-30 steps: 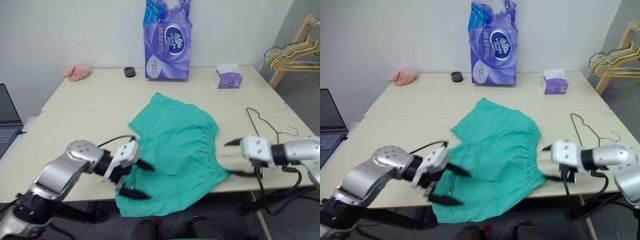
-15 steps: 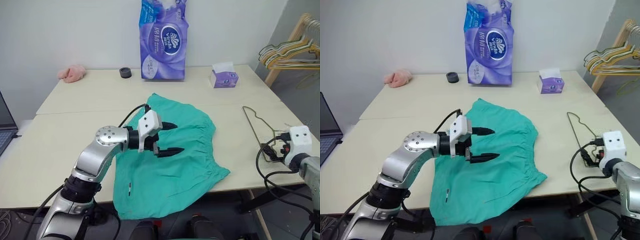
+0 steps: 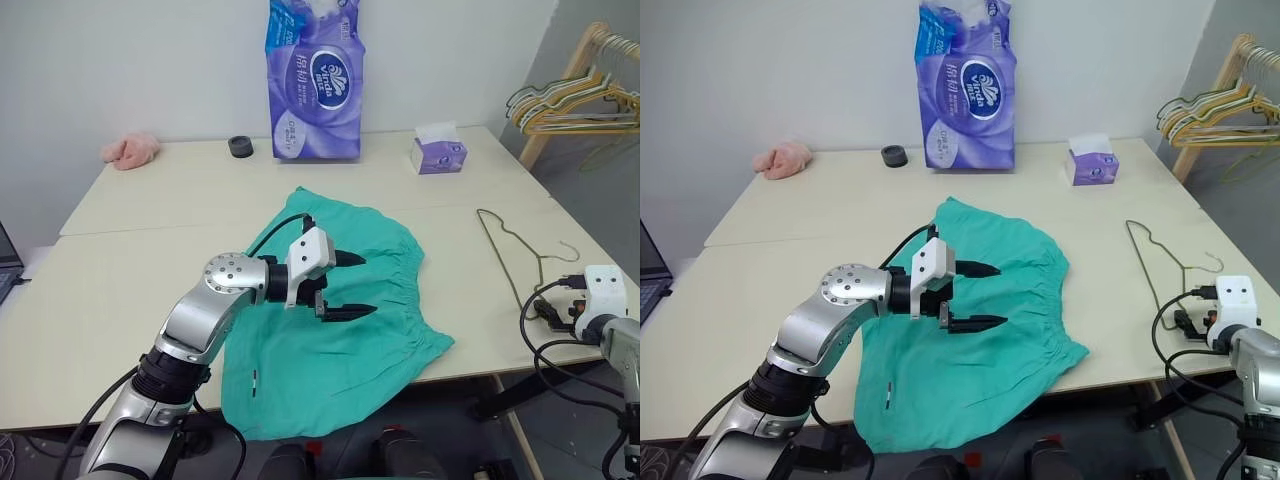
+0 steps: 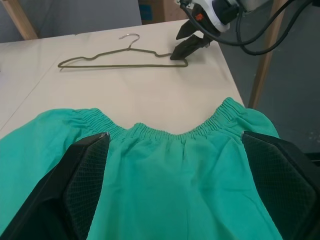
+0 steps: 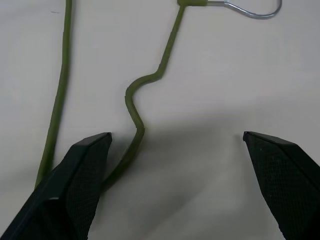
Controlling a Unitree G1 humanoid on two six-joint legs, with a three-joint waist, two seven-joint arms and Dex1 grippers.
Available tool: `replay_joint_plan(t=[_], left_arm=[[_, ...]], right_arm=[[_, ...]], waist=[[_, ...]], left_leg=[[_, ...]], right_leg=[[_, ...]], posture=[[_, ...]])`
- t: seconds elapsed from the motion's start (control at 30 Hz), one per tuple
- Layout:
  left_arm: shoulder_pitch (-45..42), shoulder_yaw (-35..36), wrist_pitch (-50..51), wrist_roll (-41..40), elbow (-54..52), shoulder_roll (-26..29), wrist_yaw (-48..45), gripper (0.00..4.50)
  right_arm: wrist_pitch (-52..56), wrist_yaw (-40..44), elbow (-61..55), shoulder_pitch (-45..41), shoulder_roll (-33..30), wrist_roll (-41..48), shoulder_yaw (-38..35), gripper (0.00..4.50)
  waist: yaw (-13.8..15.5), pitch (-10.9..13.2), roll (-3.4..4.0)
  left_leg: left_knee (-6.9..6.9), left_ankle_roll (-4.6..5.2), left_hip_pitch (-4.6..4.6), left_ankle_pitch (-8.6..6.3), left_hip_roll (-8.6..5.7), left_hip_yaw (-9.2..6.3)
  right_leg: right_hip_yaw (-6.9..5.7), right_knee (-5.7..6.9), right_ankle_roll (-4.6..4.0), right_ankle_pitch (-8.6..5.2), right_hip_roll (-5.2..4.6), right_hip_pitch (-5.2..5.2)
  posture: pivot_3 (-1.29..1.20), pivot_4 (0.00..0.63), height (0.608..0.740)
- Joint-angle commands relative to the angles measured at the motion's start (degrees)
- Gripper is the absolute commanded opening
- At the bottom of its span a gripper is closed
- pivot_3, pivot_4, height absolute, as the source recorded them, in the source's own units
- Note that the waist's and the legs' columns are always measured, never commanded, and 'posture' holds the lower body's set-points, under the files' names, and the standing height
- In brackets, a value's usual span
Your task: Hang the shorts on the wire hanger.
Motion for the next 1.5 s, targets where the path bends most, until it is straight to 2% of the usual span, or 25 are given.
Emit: replay_joint_plan(t=[0.03, 0.2, 0.27, 0.33, 0.43, 0.67, 0.97, 1.13, 1.23, 1.33, 1.5], left_arm=[[-0.85, -0.14, -0.16, 0.01, -2.27, 0.17, 0.03, 4.46], [-1.11, -0.53, -0.33, 0.44, -2.30, 0.18, 0.07, 4.46], [-1.12, -0.58, -0.25, 0.43, -2.39, 0.19, 0.13, 4.50], [-1.08, -0.64, -0.21, 0.40, -2.43, 0.23, 0.23, 4.50], [-1.06, -0.78, -0.25, 0.51, -2.36, 0.19, 0.34, 4.50], [-0.79, -0.75, -0.14, 0.58, -2.65, 0.20, 0.55, 4.50], [-2.56, 1.69, 0.52, 1.54, 1.94, -1.63, 5.28, 4.50], [-7.59, 6.64, 2.57, -0.28, 10.14, -3.01, 8.93, 4.50], [-12.12, 10.55, 3.88, -1.84, 16.85, -3.60, 9.75, 4.50], [-16.27, 12.42, 5.64, -3.22, 23.56, -1.90, 6.50, 4.50], [-18.75, 10.17, 6.37, -2.17, 30.65, 3.18, -2.58, 4.50]], right_arm=[[-1.49, 2.46, 2.74, -1.48, -1.62, -0.44, 3.12, 4.50], [0.81, 5.09, 9.75, -5.91, -1.70, 1.31, 4.95, 4.50], [2.87, 6.72, 11.56, -7.14, -1.72, 2.40, 5.16, 4.12], [4.69, 8.43, 12.60, -7.39, -1.83, 3.14, 5.91, 3.57], [5.46, 10.10, 13.51, -7.13, -1.58, 2.99, 8.17, 2.51], [4.36, 8.88, 12.59, -6.75, -0.64, 2.44, 8.96, 0.11], [-10.30, 5.40, 2.87, -3.27, -5.60, -5.54, 11.82, 0.02], [-23.74, 5.19, -8.26, -0.29, -11.44, -14.69, 18.01, 0.02], [-32.62, 3.93, -10.66, -0.31, -13.74, -20.67, 21.60, 0.02], [-44.34, 1.06, -10.93, -1.97, -16.10, -27.95, 25.11, 0.02], [-59.32, -3.32, -10.24, -5.32, -16.70, -35.92, 28.73, 0.02]], waist=[[-0.29, 0.00, 0.00], [-0.94, -0.04, -0.14], [-0.94, -0.05, -0.18], [-0.91, -0.08, -0.22], [-0.85, -0.19, -0.39], [-0.71, -0.61, -1.04], [-0.51, -0.53, -0.88], [-0.43, -0.23, -0.29], [-0.81, -0.19, -0.25], [-0.84, -0.17, -0.24], [-1.04, -0.07, -0.16]], left_leg=[[0.00, 0.00, 0.00, 0.00, 0.00, 0.00], [-0.01, 0.01, 0.01, -0.01, 0.02, 0.00], [-0.01, 0.01, 0.03, -0.01, 0.05, 0.00], [-0.01, 0.01, 0.03, -0.01, 0.05, -0.01], [-0.01, 0.02, 0.03, -0.01, 0.06, -0.04], [-0.02, 0.01, 0.05, -0.02, 0.11, -0.11], [-0.04, 0.02, -0.04, -0.03, 0.03, -0.02], [-0.04, 0.04, -0.14, -0.04, -0.02, 0.00], [-0.09, 0.04, -0.15, -0.04, 0.06, 0.00], [-0.12, 0.04, -0.15, -0.04, 0.06, 0.00], [-0.14, 0.03, -0.14, -0.04, 0.04, 0.15]], right_leg=[[0.00, -0.01, 0.00, 0.00, 0.00, 0.00], [0.02, -0.05, 0.00, 0.00, -0.01, 0.04], [0.02, -0.06, 0.00, 0.01, -0.01, 0.05], [0.02, -0.06, 0.00, 0.01, -0.01, 0.05], [0.00, -0.07, 0.00, 0.00, -0.02, 0.07], [-0.07, -0.15, 0.00, 0.00, -0.06, 0.12], [0.01, -0.72, 0.29, 0.28, -0.18, 0.25], [0.04, -0.69, 0.34, 0.29, -0.18, 0.11], [0.02, -0.68, 0.34, 0.29, -0.09, 0.05], [0.01, -0.69, 0.35, 0.29, -0.08, 0.03], [0.03, -0.70, 0.35, 0.28, -0.05, -0.03]], posture=[[-0.11, 0.072, 0.740], [-0.11, 0.075, 0.740], [-0.11, 0.076, 0.740], [-0.11, 0.077, 0.740], [-0.10, 0.079, 0.740], [-0.10, 0.077, 0.740], [-0.10, 0.073, 0.740], [-0.12, 0.072, 0.740], [-0.12, 0.071, 0.740], [-0.13, 0.071, 0.740], [-0.13, 0.071, 0.740]])
